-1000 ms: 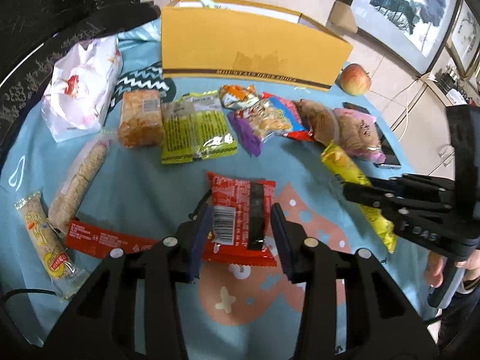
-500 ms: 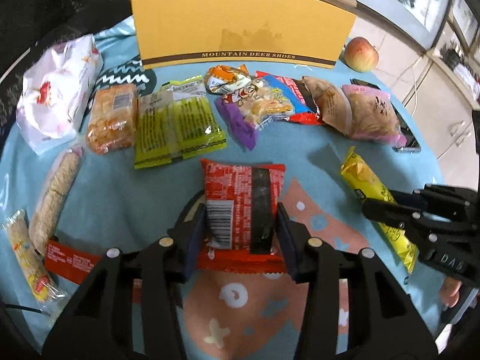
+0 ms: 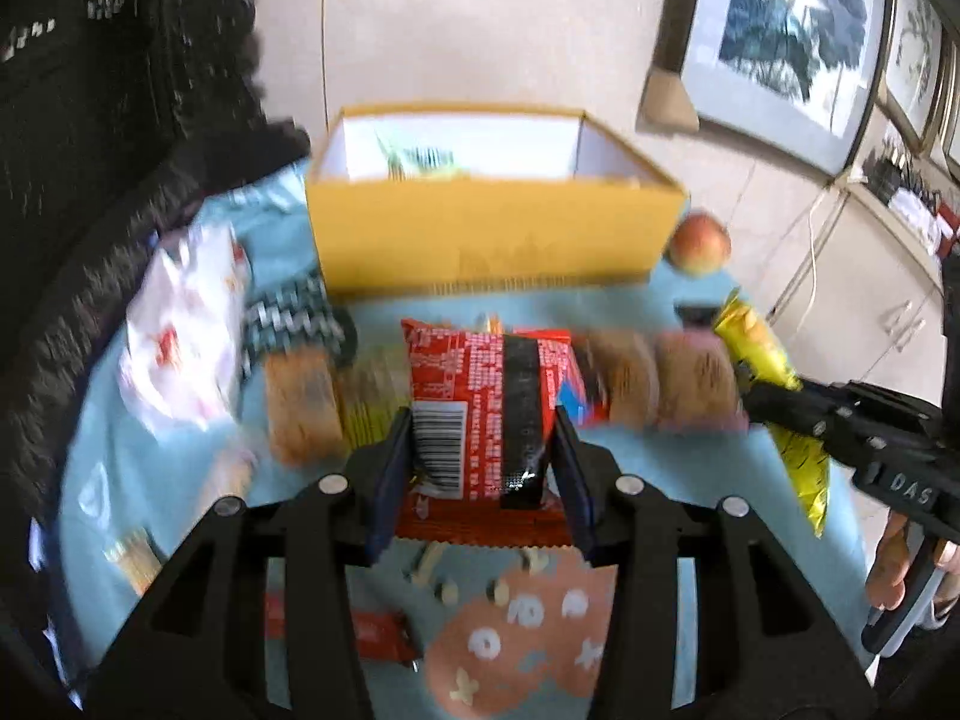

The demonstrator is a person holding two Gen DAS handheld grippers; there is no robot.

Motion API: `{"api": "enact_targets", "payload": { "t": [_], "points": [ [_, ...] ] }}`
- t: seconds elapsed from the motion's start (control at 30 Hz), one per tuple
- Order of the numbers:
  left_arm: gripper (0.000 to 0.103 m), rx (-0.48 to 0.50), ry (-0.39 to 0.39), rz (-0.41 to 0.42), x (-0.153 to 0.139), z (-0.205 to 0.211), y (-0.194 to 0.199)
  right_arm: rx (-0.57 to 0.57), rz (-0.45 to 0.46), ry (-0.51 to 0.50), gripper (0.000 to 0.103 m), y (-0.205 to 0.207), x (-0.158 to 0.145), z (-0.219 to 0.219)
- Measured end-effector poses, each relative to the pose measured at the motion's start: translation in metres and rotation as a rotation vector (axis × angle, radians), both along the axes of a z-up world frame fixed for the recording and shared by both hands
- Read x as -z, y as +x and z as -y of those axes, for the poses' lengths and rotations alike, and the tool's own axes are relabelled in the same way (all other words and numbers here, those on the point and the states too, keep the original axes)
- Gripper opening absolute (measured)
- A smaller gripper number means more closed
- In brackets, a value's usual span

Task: Organize snacks
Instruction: 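Carry both snacks over the yellow box and open both grippers to drop them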

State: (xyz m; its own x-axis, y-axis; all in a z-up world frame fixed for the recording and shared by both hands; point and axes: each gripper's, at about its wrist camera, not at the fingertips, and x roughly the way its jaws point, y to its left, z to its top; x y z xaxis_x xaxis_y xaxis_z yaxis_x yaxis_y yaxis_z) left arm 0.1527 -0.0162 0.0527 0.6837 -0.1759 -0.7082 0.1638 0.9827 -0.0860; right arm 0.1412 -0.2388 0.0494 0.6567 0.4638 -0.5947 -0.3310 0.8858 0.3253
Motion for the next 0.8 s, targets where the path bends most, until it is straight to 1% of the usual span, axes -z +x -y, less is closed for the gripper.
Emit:
{"api": "enact_targets", "payload": {
  "t": [0.07, 0.2, 0.3, 0.37, 0.43, 0.53, 0.6, 0.63, 0.67, 0.7, 0.73, 0.77, 0.8],
  "points": [
    [0.045, -0.009, -0.022, 0.024, -0.018, 0.002, 0.014, 0.044, 0.08, 0.005, 0.019, 0.008, -0.023, 0.002],
    [0.045, -0.019, -0.034, 0.068, -0.048, 0.01, 0.047, 0.109, 0.177, -0.008, 0.019, 0.032, -0.049, 0.0],
    [0.045, -0.017, -0.038, 0.079, -0.058, 0.017, 0.074, 0.126, 0.207, -0.028, 0.019, 0.057, -0.058, -0.003],
    [0.045, -0.017, -0.043, 0.08, -0.059, 0.022, 0.097, 0.13, 0.232, -0.077, 0.019, 0.079, -0.06, -0.01],
    [0.045, -0.015, -0.042, 0.068, -0.055, 0.027, 0.119, 0.128, 0.236, -0.119, 0.019, 0.099, -0.058, -0.015],
    [0.045, -0.025, -0.036, 0.04, -0.045, 0.033, 0.159, 0.134, 0.209, -0.186, 0.019, 0.137, -0.046, -0.025],
    [0.046, -0.045, -0.054, 0.022, -0.036, 0.033, 0.19, 0.146, 0.183, -0.223, 0.019, 0.165, -0.035, -0.03],
    [0.046, -0.05, -0.063, 0.015, -0.033, 0.032, 0.197, 0.153, 0.181, -0.236, 0.02, 0.176, -0.03, -0.033],
    [0.057, -0.068, -0.073, 0.001, -0.028, 0.032, 0.209, 0.158, 0.184, -0.256, 0.024, 0.185, -0.026, -0.035],
    [0.075, -0.108, -0.061, 0.001, -0.026, 0.03, 0.214, 0.179, 0.188, -0.307, 0.034, 0.191, -0.02, -0.038],
    [0.085, -0.141, -0.049, 0.012, -0.025, 0.028, 0.214, 0.211, 0.199, -0.342, 0.045, 0.191, -0.017, -0.038],
    [0.096, -0.152, -0.057, 0.037, -0.026, 0.024, 0.209, 0.229, 0.225, -0.345, 0.057, 0.186, -0.015, -0.036],
    [0.096, -0.145, -0.067, 0.057, -0.027, 0.021, 0.203, 0.219, 0.255, -0.316, 0.057, 0.177, -0.015, -0.031]
  ]
}}
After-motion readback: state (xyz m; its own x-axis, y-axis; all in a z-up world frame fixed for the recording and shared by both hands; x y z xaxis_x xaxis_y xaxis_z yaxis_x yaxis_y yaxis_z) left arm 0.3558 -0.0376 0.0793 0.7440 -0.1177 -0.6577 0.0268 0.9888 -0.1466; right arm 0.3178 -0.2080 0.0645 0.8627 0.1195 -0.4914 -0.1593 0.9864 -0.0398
